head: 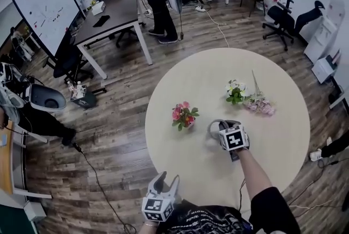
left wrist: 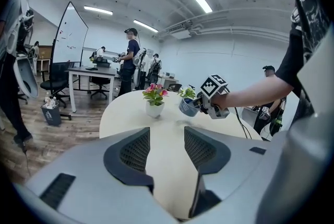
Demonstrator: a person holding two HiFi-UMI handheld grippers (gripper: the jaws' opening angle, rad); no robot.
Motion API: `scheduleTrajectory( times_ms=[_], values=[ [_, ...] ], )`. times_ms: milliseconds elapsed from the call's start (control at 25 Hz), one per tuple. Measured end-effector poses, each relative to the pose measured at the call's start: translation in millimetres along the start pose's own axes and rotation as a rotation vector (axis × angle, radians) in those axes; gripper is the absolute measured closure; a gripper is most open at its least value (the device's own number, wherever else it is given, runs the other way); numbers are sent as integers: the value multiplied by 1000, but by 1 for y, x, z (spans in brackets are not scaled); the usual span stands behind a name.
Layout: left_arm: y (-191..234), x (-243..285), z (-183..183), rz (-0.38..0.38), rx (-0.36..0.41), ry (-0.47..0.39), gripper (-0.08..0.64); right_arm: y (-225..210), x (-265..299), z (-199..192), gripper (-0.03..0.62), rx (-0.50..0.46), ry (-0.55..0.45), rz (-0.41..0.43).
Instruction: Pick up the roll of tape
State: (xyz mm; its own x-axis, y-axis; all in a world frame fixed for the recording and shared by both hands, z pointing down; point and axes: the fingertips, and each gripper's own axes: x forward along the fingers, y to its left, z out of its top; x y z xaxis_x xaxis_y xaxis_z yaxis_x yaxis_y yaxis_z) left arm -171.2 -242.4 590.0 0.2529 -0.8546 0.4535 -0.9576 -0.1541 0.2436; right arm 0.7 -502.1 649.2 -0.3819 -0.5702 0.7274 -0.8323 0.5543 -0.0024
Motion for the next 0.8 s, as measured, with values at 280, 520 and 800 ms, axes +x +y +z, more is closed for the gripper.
scheduleTrajectory(
  times_ms=[280, 520, 800],
  values=[
    [-12, -2, 1, -42, 12, -21, 337, 1, -47, 14, 522, 1, -83, -37],
    [-23, -7, 6, -78, 17, -51, 337, 5, -94, 20, 522, 7, -161, -73],
    [-42, -13, 13, -131, 44, -84, 337, 14, -150, 18, 522, 17, -246, -105]
  ],
)
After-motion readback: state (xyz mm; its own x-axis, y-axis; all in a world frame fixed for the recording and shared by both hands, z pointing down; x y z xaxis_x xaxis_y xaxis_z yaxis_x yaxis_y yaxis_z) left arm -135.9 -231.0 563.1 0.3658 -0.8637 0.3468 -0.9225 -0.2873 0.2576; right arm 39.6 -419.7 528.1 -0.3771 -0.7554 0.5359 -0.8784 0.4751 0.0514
